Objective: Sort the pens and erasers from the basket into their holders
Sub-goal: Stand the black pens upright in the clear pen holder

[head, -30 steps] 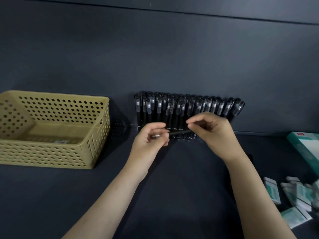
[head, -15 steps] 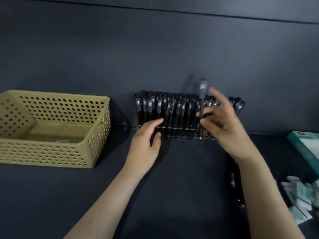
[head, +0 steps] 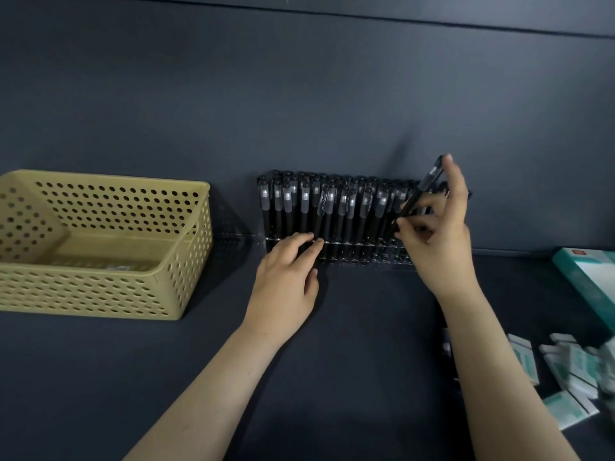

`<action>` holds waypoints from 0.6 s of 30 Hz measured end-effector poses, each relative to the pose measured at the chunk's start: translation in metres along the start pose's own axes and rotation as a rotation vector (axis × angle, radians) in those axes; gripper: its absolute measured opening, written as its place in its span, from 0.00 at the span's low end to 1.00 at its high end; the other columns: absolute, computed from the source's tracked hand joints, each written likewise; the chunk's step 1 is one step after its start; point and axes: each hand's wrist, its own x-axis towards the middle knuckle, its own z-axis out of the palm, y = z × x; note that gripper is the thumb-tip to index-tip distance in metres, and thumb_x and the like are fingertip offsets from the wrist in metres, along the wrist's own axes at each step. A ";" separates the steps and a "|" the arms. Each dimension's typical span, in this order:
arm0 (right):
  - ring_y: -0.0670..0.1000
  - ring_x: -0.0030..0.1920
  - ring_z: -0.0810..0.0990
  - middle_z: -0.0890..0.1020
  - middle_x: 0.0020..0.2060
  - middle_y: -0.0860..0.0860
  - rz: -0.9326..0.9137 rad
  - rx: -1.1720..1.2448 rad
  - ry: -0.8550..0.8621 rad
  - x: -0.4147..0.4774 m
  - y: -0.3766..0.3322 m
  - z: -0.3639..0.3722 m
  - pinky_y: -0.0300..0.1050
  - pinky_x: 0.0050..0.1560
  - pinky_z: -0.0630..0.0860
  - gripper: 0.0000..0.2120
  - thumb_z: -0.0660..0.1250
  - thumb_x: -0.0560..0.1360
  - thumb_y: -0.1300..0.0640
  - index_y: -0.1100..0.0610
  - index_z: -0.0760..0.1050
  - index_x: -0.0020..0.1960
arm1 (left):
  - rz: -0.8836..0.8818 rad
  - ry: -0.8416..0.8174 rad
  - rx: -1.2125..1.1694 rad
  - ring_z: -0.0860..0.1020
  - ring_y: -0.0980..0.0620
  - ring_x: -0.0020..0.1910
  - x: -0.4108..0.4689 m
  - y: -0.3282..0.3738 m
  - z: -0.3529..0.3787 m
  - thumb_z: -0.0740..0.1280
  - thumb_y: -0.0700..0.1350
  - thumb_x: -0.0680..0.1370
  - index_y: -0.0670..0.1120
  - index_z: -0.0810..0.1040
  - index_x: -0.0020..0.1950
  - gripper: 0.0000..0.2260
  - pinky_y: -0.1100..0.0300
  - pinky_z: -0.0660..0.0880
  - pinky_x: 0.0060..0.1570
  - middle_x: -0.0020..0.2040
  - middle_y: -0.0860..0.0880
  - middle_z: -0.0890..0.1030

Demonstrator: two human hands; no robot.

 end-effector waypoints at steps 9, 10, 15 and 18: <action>0.44 0.47 0.76 0.72 0.49 0.46 -0.019 -0.143 -0.123 -0.002 0.017 0.011 0.33 0.45 0.75 0.35 0.66 0.74 0.70 0.41 0.58 0.70 | 0.011 0.019 0.002 0.64 0.51 0.72 0.000 -0.003 0.005 0.64 0.41 0.78 0.48 0.70 0.72 0.21 0.55 0.58 0.68 0.71 0.51 0.69; 0.45 0.47 0.76 0.71 0.49 0.46 -0.015 -0.151 -0.132 -0.001 0.019 0.012 0.35 0.45 0.76 0.33 0.67 0.74 0.69 0.43 0.60 0.70 | 0.011 0.020 -0.001 0.63 0.51 0.72 0.000 -0.003 0.005 0.64 0.41 0.78 0.48 0.70 0.72 0.21 0.54 0.58 0.69 0.71 0.51 0.69; 0.48 0.43 0.75 0.72 0.51 0.50 0.011 -0.135 -0.170 0.001 0.012 0.000 0.28 0.41 0.71 0.29 0.68 0.75 0.65 0.43 0.66 0.69 | 0.015 0.013 -0.017 0.63 0.51 0.73 0.000 -0.004 0.005 0.65 0.40 0.78 0.47 0.70 0.72 0.21 0.52 0.59 0.70 0.71 0.50 0.68; 0.46 0.44 0.77 0.74 0.52 0.47 0.149 -0.135 -0.266 0.003 0.007 -0.028 0.28 0.43 0.71 0.28 0.70 0.75 0.61 0.38 0.67 0.68 | 0.000 0.029 -0.014 0.64 0.50 0.72 -0.001 0.000 0.005 0.64 0.40 0.78 0.47 0.71 0.71 0.20 0.52 0.60 0.69 0.71 0.50 0.69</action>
